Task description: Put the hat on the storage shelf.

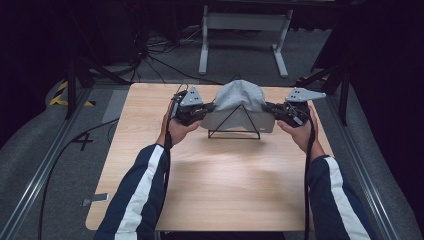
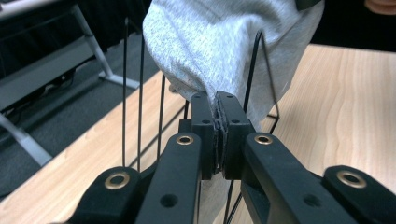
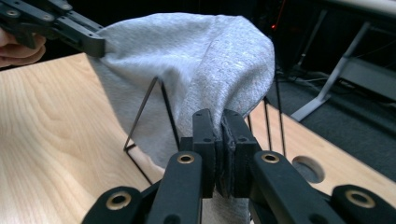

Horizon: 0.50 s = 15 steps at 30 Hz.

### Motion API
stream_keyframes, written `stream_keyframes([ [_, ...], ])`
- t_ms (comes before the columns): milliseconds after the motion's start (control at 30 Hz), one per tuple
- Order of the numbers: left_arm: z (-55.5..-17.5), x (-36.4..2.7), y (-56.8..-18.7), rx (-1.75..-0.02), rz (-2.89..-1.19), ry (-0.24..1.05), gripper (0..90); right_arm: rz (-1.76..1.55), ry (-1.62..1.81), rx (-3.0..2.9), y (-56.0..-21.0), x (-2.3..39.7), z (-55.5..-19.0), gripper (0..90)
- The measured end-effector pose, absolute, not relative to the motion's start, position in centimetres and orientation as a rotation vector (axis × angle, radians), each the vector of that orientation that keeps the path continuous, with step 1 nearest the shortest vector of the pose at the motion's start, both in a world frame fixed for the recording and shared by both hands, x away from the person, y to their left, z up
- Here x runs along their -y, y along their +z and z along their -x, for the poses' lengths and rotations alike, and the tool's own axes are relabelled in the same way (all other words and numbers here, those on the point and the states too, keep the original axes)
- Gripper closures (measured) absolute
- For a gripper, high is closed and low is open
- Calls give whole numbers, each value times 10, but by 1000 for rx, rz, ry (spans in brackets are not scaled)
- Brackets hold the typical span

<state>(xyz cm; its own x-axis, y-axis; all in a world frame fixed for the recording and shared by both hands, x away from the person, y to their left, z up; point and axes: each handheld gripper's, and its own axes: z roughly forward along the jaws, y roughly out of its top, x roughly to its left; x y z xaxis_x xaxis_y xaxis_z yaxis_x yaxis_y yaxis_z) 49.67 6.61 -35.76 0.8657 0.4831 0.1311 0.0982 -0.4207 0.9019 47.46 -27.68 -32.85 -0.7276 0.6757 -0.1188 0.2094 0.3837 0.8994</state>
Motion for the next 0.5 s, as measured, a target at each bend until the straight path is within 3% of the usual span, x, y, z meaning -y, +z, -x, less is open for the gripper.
stream_keyframes([
  [200, -499, -63, -368, -430, -1994, 439, 872, -801, 1302, -2218, -351, 279, -479, 853],
  [500, -485, -74, -358, -386, -1935, 445, 873, -746, 1407, -2175, -342, 282, -468, 853],
])
